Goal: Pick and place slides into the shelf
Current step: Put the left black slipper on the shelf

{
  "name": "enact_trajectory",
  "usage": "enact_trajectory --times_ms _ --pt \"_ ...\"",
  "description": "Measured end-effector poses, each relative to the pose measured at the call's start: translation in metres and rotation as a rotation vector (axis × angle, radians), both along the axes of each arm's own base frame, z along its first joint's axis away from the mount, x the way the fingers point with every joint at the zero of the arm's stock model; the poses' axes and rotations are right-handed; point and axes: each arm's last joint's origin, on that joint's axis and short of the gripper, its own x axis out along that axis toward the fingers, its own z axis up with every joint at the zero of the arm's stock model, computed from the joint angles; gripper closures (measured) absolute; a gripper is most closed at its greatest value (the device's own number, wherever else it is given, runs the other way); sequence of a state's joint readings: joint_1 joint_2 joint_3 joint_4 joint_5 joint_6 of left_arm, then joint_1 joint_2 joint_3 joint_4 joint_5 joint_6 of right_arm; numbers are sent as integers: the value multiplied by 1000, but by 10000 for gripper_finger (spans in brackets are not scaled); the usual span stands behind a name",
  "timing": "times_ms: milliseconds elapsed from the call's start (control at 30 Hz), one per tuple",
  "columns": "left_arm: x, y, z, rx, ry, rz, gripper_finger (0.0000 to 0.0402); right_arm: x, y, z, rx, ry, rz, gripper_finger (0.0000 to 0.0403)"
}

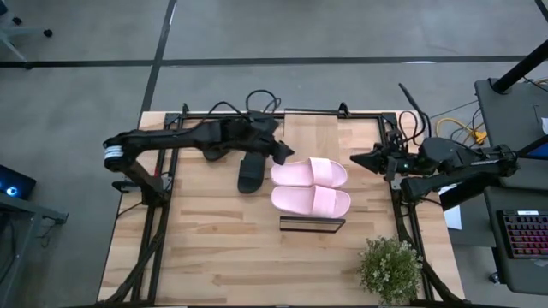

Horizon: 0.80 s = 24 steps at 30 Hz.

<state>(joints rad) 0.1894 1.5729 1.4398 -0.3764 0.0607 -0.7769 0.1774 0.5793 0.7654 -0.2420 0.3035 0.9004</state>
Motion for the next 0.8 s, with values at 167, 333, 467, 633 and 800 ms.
enact_trajectory --times_ms 167,333,467,633,800 --pt "-27 -3 13 48 -34 93 285 1 1 -2 5 22 26 394" --pt "-57 -7 11 42 -67 217 285 3 2 -3 7 28 53 394" --pt "-78 -11 -3 -5 -123 298 285 4 3 -2 16 23 76 394" --pt "-97 -15 -19 -65 -214 335 285 3 3 -2 24 20 81 394" --pt "-112 -18 -26 -87 -245 348 285 3 3 -2 28 22 78 394"
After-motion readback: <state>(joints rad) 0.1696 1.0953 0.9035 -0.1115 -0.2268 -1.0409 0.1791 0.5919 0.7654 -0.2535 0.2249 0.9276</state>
